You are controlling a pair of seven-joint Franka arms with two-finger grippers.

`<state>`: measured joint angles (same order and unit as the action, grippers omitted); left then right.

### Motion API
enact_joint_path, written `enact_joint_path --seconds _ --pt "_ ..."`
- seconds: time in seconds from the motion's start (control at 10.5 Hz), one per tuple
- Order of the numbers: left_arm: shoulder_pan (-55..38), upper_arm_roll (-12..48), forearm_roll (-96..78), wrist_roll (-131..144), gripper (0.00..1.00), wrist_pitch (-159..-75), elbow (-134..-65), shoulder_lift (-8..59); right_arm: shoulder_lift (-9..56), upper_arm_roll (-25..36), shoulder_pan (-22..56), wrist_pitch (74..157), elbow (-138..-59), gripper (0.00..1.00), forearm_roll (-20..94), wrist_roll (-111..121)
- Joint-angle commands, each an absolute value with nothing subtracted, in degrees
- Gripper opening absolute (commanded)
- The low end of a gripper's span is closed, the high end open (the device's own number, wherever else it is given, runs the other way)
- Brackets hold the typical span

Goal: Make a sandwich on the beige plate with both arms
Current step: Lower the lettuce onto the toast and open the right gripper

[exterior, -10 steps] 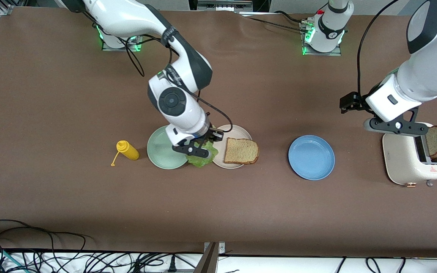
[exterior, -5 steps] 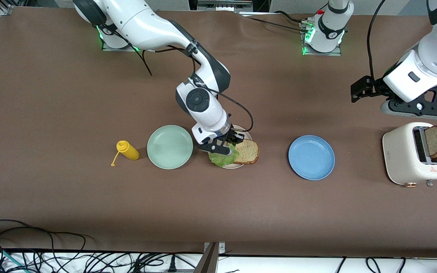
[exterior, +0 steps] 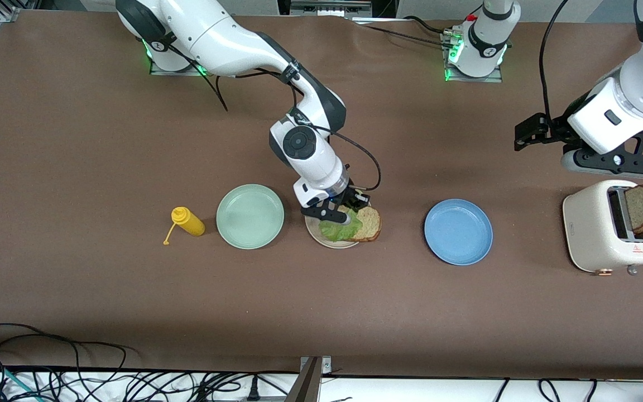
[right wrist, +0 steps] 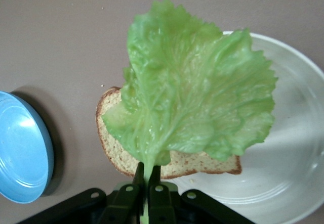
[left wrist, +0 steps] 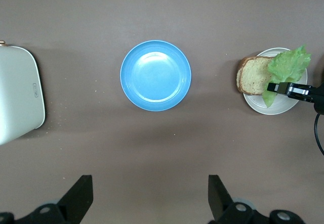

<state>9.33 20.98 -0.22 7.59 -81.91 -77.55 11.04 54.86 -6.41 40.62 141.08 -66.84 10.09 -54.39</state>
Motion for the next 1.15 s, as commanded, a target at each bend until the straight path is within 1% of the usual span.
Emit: enact_joint_path --seconds 0.0,0.1,0.19,0.29,0.38,0.57,0.76,1.05 --pt "11.16 21.01 -1.58 7.12 1.00 -82.18 -78.22 10.28 58.09 -6.77 40.87 141.68 -61.88 0.01 10.90 -55.11" --pt "12.73 21.09 -1.76 7.03 1.00 -82.18 -78.22 10.28 58.18 -6.77 40.87 141.51 -61.88 0.34 10.99 -55.37" --pt "13.18 21.09 -2.80 7.03 1.00 -82.26 -78.22 10.28 58.10 -6.77 40.87 141.16 -61.87 0.46 11.33 -57.20" --pt "13.18 21.09 -2.90 7.03 1.00 -82.87 -78.22 10.37 57.83 -6.77 40.96 140.46 -61.96 0.64 11.42 -59.57" --pt "13.18 21.09 -2.99 7.03 1.00 -83.32 -78.22 10.28 57.48 -6.68 41.39 139.06 -61.96 1.00 10.90 -61.16" --pt "13.18 21.44 -2.38 7.12 1.00 -83.41 -79.09 8.45 55.30 -5.89 40.96 131.27 -61.88 1.00 10.72 -60.82" --pt "13.27 21.27 -2.20 7.12 1.00 -82.97 -79.19 8.09 50.39 -6.32 36.94 122.30 -61.87 1.00 10.72 -59.60" --pt "14.14 20.92 -2.90 7.03 1.00 -82.88 -79.19 8.26 45.54 -6.24 32.71 109.90 -62.05 1.00 10.81 -53.89"
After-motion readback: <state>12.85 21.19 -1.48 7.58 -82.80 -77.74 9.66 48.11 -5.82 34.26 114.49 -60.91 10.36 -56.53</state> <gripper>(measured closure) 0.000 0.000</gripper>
